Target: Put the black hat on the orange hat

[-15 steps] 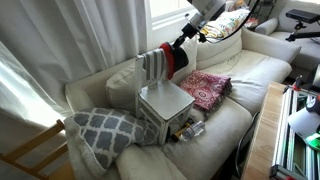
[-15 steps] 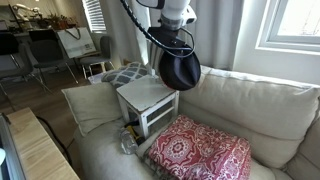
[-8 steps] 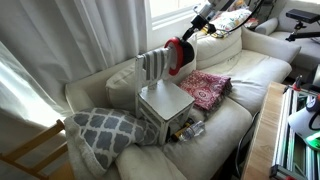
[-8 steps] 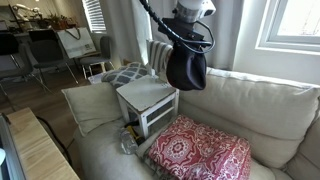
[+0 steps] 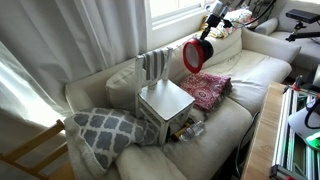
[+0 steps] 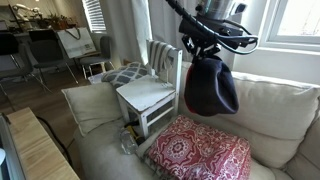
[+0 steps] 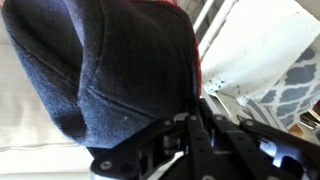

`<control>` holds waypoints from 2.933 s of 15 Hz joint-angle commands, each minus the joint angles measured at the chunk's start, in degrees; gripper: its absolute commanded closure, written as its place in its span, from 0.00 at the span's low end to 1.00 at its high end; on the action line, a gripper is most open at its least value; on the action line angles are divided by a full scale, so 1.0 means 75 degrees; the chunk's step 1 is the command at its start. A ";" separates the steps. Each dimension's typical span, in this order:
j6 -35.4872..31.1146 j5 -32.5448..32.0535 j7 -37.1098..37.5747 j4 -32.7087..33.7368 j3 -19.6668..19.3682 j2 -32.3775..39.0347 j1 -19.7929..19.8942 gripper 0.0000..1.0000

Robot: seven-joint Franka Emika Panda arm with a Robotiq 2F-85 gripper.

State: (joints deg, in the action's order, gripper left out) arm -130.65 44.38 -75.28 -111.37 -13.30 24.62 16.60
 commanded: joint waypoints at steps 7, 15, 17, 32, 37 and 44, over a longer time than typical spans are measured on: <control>-0.3071 -0.3684 0.1673 -0.0439 0.0391 0.1515 0.0012 0.99; -0.3106 -0.4826 0.2871 -0.0692 0.1431 0.2524 0.0278 0.99; -0.3012 -0.4804 0.3009 -0.0656 0.1709 0.2661 0.0395 0.99; -0.2159 -0.4376 0.2859 -0.0781 0.2550 0.1806 0.1453 0.00; -0.1384 -0.3405 0.1390 -0.0844 0.3049 0.0456 0.2226 0.00; -0.0458 -0.2853 0.0895 -0.0531 0.2178 -0.0240 0.1575 0.00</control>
State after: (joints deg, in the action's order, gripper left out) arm -134.58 21.40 -67.55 -115.56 6.18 22.92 31.38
